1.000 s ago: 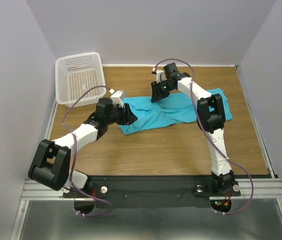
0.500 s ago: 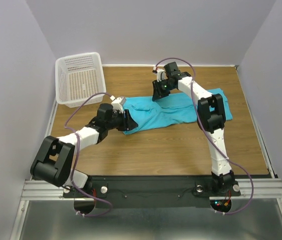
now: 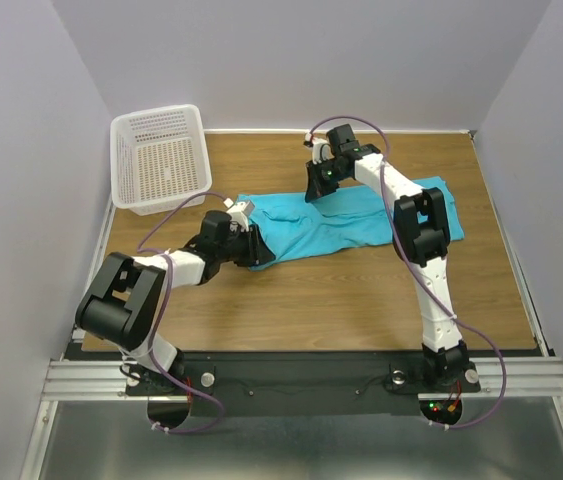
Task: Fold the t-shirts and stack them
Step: Fold the tshirt
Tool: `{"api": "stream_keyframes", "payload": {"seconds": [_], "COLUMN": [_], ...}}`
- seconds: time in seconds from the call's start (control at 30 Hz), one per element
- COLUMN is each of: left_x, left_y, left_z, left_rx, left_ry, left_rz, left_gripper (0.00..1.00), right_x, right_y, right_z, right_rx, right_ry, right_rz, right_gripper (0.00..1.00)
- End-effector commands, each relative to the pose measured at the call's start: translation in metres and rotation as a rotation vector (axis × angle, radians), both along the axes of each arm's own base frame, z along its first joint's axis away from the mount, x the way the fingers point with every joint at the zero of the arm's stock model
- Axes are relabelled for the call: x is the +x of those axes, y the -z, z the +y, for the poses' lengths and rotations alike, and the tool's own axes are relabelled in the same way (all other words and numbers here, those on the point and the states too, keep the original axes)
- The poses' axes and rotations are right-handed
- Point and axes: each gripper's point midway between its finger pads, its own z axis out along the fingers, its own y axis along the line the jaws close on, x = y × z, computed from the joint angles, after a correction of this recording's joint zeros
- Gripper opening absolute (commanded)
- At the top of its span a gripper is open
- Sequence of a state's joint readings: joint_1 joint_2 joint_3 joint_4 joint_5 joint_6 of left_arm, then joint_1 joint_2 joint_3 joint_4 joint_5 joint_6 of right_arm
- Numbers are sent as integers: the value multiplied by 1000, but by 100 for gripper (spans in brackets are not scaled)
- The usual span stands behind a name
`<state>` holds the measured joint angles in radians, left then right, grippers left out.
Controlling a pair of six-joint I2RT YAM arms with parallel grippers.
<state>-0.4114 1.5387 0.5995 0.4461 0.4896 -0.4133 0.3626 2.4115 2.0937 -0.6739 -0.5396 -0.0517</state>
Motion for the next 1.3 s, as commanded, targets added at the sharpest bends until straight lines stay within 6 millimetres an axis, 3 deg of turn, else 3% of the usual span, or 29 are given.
{"api": "stream_keyframes", "payload": {"seconds": [0.0,0.2,0.77,1.27], "left_x": [3,0,-4,-2], "left_y": [3,12,26,25], "left_z": [-2,4,8,9], "left_rx": [-10,8,31,34], "left_ry": [-13,-44,-52,-61], "left_rz": [-8,15,49,44], "left_gripper": [42,40,39,39], "right_x": [13,28,42,30], "right_y": [-25,-34,-41,-40], "right_z": [2,-17,-38,-49], "right_rx": [-11,-91,-173,-210], "right_ry": [22,113,226,232], "right_rz": [-82,-141,-208,-214], "right_gripper": [1,1,1,1]}}
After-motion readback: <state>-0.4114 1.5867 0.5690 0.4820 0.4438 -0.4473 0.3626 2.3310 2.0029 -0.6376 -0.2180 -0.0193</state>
